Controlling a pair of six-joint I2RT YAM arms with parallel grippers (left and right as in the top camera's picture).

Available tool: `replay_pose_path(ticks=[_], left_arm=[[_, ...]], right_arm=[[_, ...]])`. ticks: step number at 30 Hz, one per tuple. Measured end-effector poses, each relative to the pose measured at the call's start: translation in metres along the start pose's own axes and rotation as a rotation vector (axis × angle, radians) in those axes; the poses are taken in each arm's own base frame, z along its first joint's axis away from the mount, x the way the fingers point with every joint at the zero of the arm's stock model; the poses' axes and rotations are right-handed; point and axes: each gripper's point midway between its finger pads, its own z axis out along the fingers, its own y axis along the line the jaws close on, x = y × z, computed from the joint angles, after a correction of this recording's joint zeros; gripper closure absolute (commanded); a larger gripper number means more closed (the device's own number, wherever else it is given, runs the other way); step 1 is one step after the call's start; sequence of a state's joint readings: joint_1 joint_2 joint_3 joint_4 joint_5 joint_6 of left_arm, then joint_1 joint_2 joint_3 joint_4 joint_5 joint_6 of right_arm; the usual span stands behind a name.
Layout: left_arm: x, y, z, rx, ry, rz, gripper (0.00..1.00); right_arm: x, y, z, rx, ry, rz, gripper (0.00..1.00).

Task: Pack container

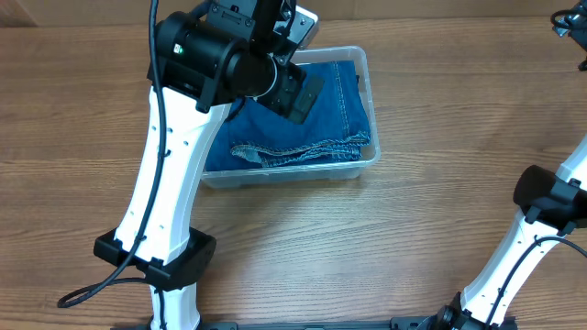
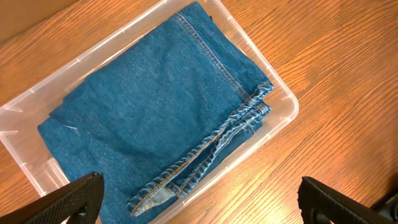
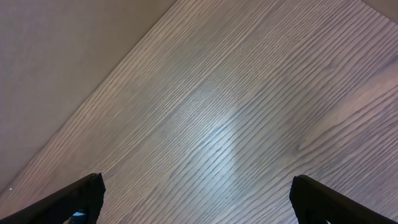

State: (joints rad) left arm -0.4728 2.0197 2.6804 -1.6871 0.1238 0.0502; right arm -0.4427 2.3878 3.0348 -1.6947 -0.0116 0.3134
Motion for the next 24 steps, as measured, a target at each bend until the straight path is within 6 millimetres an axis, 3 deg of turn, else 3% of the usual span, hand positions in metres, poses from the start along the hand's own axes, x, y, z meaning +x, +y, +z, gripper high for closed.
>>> replay_pose_path(ticks=[8,13,17,24], left_arm=[[0.000,0.002,0.000,0.007,-0.001,-0.010,0.00],[0.000,0.020,-0.008,-0.013,-0.018,-0.048,0.00],[0.001,0.021,-0.027,-0.018,-0.059,-0.051,0.00],[0.005,0.018,-0.084,-0.039,-0.184,-0.041,0.00]], right_arm=[[0.000,0.000,0.000,0.000,0.000,0.000,0.00],[0.000,0.000,0.000,0.000,0.000,-0.001,0.00],[0.000,0.000,0.000,0.000,0.001,0.000,0.00],[0.000,0.000,0.000,0.000,0.000,0.000,0.00]])
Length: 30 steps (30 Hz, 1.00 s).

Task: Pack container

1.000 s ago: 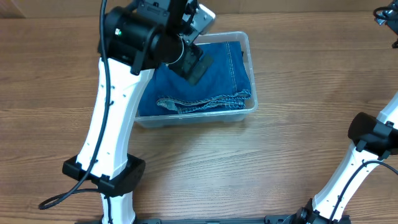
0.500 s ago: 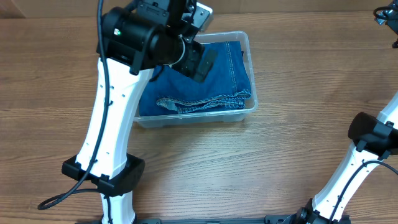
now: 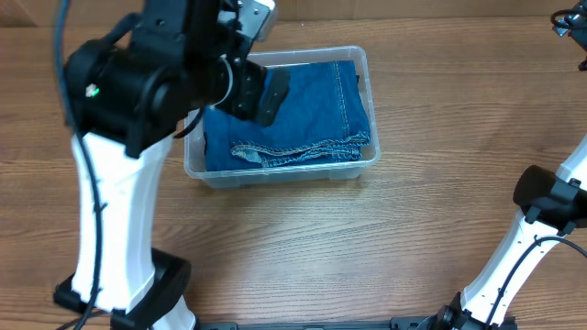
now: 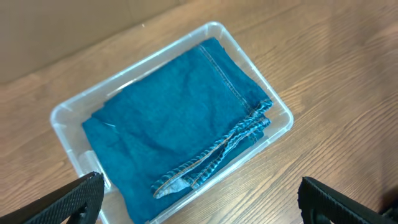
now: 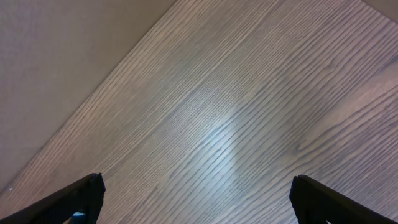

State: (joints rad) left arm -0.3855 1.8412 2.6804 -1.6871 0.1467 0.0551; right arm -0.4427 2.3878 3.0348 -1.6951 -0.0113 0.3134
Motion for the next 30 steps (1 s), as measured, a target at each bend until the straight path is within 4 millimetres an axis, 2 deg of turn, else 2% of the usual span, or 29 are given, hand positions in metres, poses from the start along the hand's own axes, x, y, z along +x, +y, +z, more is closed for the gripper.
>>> replay_pose_path(ticks=[3,6,8,11,12,13,15,16,17,19,20,24,30], left_arm=[[-0.005,0.003,-0.033,-0.022,-0.094,0.034,0.00],[-0.017,0.011,-0.084,-0.075,-0.267,0.073,0.00],[-0.016,0.015,-0.118,-0.108,-0.376,0.077,0.00],[-0.004,0.021,-0.148,-0.147,-0.496,0.081,0.00],[0.000,0.024,-0.151,-0.159,-0.526,0.082,0.00],[0.004,0.026,-0.151,-0.166,-0.544,0.081,0.00],[0.025,0.036,-0.136,-0.189,-0.542,0.060,0.00],[0.029,0.038,-0.130,-0.193,-0.551,0.054,0.00],[0.045,0.049,-0.107,-0.214,-0.584,0.041,0.00],[0.057,0.055,-0.089,-0.222,-0.619,0.038,0.00],[0.079,0.057,-0.066,-0.222,-0.623,0.032,0.00],[0.127,0.056,-0.028,-0.217,-0.678,0.019,0.00],[0.192,0.061,0.001,-0.235,-0.780,-0.114,0.00]], right_arm=[[0.000,0.000,0.000,0.000,0.000,0.000,0.00],[0.000,0.000,0.000,0.000,0.000,0.000,0.00],[0.000,0.000,0.000,0.000,0.000,0.000,0.00],[0.000,0.000,0.000,0.000,0.000,0.000,0.00],[0.000,0.000,0.000,0.000,0.000,-0.001,0.00],[0.000,0.000,0.000,0.000,0.000,0.000,0.00],[0.000,0.000,0.000,-0.001,0.000,0.000,0.00],[0.000,0.000,0.000,-0.001,0.000,0.000,0.00],[0.000,0.000,0.000,0.000,0.000,0.000,0.00],[0.000,0.000,0.000,-0.001,0.000,0.000,0.00],[0.000,0.000,0.000,-0.001,0.000,0.000,0.00],[0.000,0.000,0.000,0.000,0.000,0.000,0.00],[0.000,0.000,0.000,-0.001,0.000,0.000,0.00]])
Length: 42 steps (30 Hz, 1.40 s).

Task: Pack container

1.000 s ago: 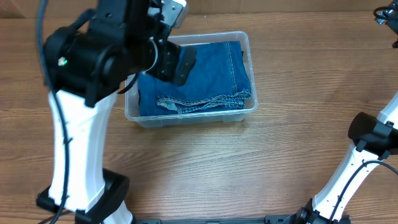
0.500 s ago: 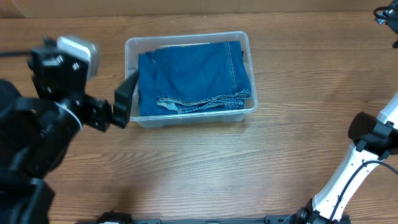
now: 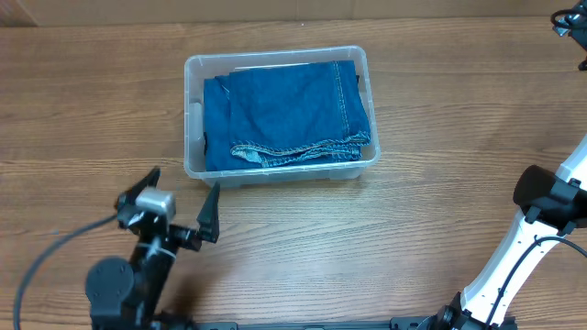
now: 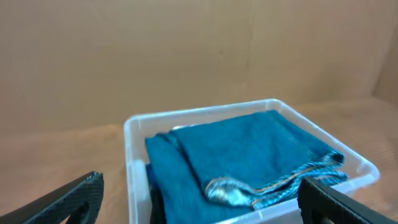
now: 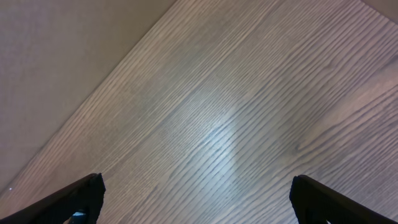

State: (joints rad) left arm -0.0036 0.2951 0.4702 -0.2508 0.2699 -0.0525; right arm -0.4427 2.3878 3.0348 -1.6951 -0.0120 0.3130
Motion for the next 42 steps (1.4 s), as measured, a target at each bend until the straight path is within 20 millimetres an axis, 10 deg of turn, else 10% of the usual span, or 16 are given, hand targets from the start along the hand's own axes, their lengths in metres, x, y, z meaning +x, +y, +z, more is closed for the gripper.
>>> replay_pose_path(ticks=[18,42], left_arm=[[0.114,0.078,-0.006,-0.407,-0.029,-0.274,0.00],[0.112,0.076,-0.005,-0.391,0.001,-0.080,0.00]], right_arm=[[0.000,0.000,0.000,0.000,0.000,0.000,0.00],[0.000,0.000,0.000,0.000,0.000,0.000,0.00]])
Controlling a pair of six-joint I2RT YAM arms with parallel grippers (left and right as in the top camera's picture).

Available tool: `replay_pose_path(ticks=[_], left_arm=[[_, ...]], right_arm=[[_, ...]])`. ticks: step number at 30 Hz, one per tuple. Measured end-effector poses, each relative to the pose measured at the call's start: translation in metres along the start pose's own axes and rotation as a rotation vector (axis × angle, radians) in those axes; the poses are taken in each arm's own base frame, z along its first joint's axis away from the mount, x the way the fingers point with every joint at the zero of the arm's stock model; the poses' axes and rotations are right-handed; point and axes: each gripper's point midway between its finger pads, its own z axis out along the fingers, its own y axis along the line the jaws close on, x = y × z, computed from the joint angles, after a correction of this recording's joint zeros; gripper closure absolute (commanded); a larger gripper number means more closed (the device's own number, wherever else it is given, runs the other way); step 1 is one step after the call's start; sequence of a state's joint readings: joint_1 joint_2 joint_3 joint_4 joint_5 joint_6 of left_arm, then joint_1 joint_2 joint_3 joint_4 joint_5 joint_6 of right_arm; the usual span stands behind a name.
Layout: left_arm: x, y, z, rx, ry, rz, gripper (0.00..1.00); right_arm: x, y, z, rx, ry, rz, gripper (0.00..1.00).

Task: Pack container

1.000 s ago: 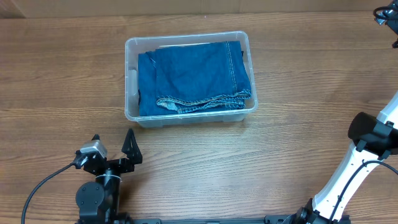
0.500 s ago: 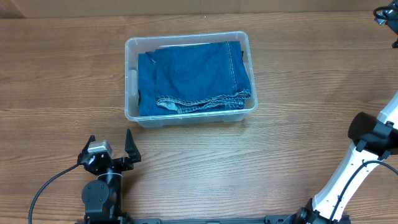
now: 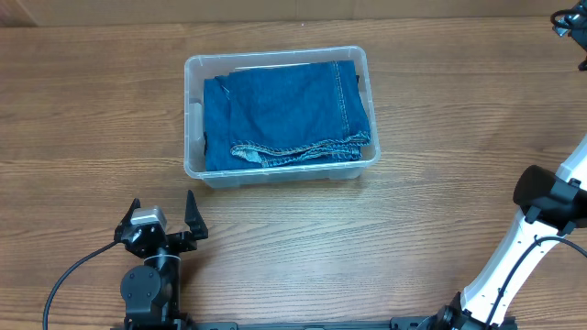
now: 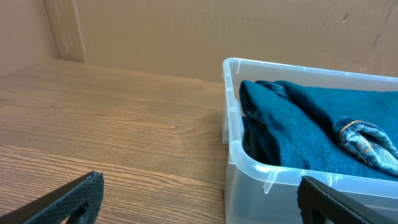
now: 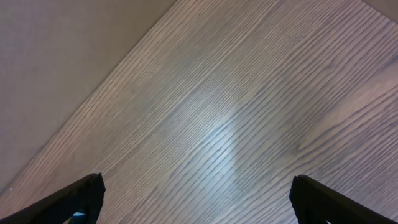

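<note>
A clear plastic container (image 3: 192, 119) stands at the table's middle back, with folded blue jeans (image 3: 289, 110) lying inside it. My left gripper (image 3: 162, 213) is open and empty, low at the front left and well short of the container. In the left wrist view the container (image 4: 267, 177) and jeans (image 4: 311, 121) fill the right side, beyond the gripper (image 4: 199, 202). My right gripper (image 5: 196, 199) is open over bare wood.
The wooden table (image 3: 440, 238) runs around the container on all sides. The right arm's white link and black joint (image 3: 548, 197) stand at the right edge. A cardboard wall (image 4: 186, 31) rises behind the table.
My left arm has folded lower and its gripper sits slightly further left and nearer the front edge. Its camera now sees the container from table height, off to the right. The right arm is unmoved.
My left gripper was open right above the jeans in the container, then higher and to the left of it. After that it was down in front of the container, and now it rests low at the front left. The jeans stayed in the container throughout.
</note>
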State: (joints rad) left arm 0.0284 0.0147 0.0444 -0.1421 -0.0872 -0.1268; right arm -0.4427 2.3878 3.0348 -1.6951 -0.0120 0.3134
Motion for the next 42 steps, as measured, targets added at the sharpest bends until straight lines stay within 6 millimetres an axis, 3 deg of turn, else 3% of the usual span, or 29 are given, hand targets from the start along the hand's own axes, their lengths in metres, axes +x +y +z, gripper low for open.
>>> replay_pose_path(ticks=[5,7,9,11,13,15,17,19,25,30,32,34,36,37,42], left_arm=[[0.000,0.000,0.000,0.000,0.000,0.000,0.00],[0.000,0.000,0.000,0.000,0.000,0.000,0.00],[0.000,0.000,0.000,0.000,0.000,0.000,0.00],[0.000,0.000,0.000,0.000,0.000,0.000,0.00],[0.000,0.000,0.000,0.000,0.000,0.000,0.00],[0.000,0.000,0.000,0.000,0.000,0.000,0.00],[0.000,0.000,0.000,0.000,0.000,0.000,0.00],[0.000,0.000,0.000,0.000,0.001,0.000,0.00],[0.000,0.000,0.000,0.000,0.001,0.000,0.00],[0.000,0.000,0.000,0.000,-0.001,0.000,0.00],[0.001,0.000,0.000,0.000,0.001,0.000,0.00],[0.001,0.000,0.000,0.000,0.000,0.000,0.00],[0.001,0.000,0.000,0.000,0.002,0.001,0.00],[0.001,0.000,0.000,0.000,0.001,0.000,0.00],[0.001,0.000,0.000,0.000,0.001,0.000,0.00]], right_arm=[[0.006,0.014,0.000,-0.014,0.006,-0.026,0.00],[0.013,0.032,-0.005,-0.037,0.006,-0.059,0.00],[0.025,0.063,-0.024,-0.084,-0.007,-0.112,0.00],[0.044,0.094,-0.057,-0.143,-0.024,-0.177,0.00],[0.072,0.123,-0.106,-0.219,-0.041,-0.252,0.00],[0.099,0.135,-0.152,-0.281,-0.053,-0.314,0.00],[0.116,0.133,-0.189,-0.312,-0.093,-0.358,0.00],[0.132,0.116,-0.217,-0.320,-0.118,-0.379,0.00],[0.178,0.054,-0.245,-0.285,-0.129,-0.381,0.00],[0.182,0.041,-0.286,-0.480,-0.431,-0.346,0.00],[0.198,0.036,-0.292,-0.567,-0.511,-0.386,0.00],[0.223,0.036,-0.284,-0.661,-0.565,-0.469,0.00],[0.238,0.040,-0.272,-0.730,-0.609,-0.521,0.00],[0.254,0.040,-0.255,-0.765,-0.614,-0.558,0.00],[0.280,0.038,-0.222,-0.883,-0.751,-0.564,0.00]])
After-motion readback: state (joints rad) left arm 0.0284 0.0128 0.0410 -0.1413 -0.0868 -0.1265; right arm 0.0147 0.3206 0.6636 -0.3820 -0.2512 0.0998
